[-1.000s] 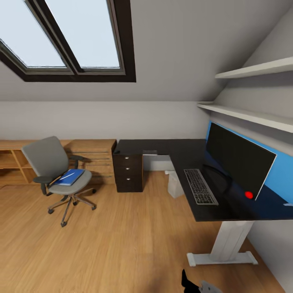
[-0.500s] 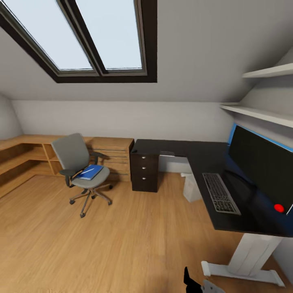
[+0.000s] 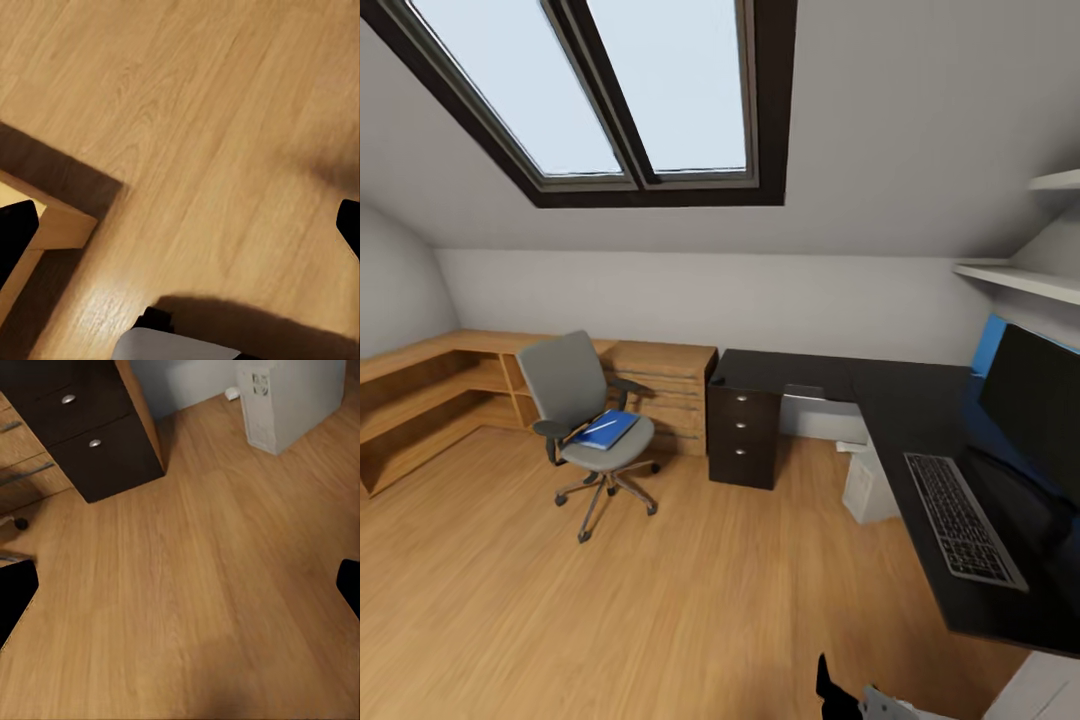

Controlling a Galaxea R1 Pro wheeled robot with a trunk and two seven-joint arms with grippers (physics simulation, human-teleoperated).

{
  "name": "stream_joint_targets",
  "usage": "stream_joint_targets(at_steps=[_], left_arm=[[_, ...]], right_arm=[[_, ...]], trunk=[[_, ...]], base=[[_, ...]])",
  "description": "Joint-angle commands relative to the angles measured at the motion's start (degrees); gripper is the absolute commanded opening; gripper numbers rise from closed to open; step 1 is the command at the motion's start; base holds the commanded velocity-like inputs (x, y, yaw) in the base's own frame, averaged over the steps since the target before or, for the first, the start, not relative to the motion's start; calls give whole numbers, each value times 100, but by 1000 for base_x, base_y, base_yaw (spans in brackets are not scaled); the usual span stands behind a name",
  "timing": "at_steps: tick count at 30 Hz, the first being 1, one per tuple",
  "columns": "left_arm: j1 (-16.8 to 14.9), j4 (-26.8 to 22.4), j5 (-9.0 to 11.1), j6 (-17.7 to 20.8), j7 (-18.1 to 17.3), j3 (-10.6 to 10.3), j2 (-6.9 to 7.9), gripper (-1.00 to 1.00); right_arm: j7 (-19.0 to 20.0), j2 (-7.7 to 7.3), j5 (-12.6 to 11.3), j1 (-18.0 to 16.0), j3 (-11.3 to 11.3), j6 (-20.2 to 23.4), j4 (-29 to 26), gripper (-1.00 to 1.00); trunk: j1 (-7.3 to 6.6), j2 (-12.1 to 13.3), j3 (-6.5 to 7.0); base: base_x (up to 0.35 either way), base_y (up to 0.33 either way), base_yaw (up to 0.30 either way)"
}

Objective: In the bedroom, organize the workspace by keeping the computer under the desk, ensuring the monitor is on the desk, placing the keyboard on the desk next to the monitor, placing the mouse on the desk next to the keyboard, moving the folder from the swivel chair onto the desk next to the mouse, stacking the notebook on top of the folder with the pen on top of the notebook, and positioning the swivel chair next to the desk.

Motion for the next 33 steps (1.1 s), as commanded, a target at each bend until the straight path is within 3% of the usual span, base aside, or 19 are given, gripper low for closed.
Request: stream_joint_targets(at_steps=[1, 33], left_arm=[[-8, -7, 57, -33, 34, -49, 7, 100], [-8, -1, 65, -15, 35, -58, -2, 100]], right_arm=[[39, -1, -62, -6, 24, -54, 8, 100], [36, -11, -61, -6, 22, -209, 64, 100]], trunk=[[5, -7, 0], [5, -7, 290]], base=[[321, 0, 16], [321, 0, 1]])
